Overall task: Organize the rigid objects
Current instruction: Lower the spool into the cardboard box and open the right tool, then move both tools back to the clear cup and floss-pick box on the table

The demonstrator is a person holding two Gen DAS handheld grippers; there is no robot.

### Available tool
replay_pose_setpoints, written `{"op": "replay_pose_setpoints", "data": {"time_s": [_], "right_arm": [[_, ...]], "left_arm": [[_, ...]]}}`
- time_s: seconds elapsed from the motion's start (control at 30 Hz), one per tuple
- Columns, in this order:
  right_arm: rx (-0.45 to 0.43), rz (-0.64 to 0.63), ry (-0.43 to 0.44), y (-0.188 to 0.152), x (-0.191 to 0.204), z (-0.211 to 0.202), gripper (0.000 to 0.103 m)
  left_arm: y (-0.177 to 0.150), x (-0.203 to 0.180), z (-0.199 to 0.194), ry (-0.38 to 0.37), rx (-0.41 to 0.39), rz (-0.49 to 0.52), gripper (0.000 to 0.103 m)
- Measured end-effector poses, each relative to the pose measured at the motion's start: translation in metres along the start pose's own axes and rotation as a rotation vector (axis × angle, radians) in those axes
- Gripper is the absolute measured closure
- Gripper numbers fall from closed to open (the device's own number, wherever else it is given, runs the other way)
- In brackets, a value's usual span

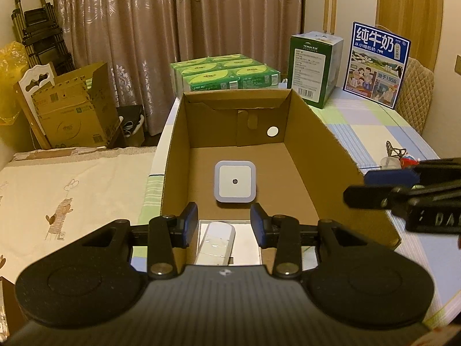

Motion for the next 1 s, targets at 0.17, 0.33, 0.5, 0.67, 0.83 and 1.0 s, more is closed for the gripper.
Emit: {"op": "replay_pose_setpoints", "data": {"time_s": [0.17, 0.33, 0.5, 0.67, 0.83, 1.0], "right_arm": [[0.014, 0.019, -0.021, 0.004, -0.009, -0.007, 0.056], [0.013, 0.025, -0.027, 0.001, -0.012, -0.018, 0.055], [0.003, 0.027, -0.043, -0.002, -0.016, -0.032, 0.053], [-0.011, 0.019, -0.066, -0.003, -0.024, -0.053, 0.052], [-0.037, 0.032, -0.092, -0.002, -0.036, -0.078, 0.051], [-0.064, 0.047, -0.128, -0.003, -0.053, -0.108, 0.050]], "left_arm": [[0.000, -0.002, -0.001, -0.007, -0.001, 0.001, 0.068], [0.002, -0.008, -0.006, -0.016, -0.008, 0.003, 0.068], [0.007, -0.017, -0.014, -0.030, -0.020, 0.011, 0.068], [0.014, -0.031, -0.024, -0.042, -0.033, 0.029, 0.068], [0.022, -0.049, -0.035, -0.066, -0.053, 0.039, 0.068], [0.029, -0.073, -0.042, -0.097, -0.071, 0.056, 0.068]]}}
Point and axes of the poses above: each gripper's, at about its wrist camera, not at the fingertips, and z roughly the way its jaws point, x to its left, y to its top, the point moved 1 cm from there along z, roughly the way its jaws point
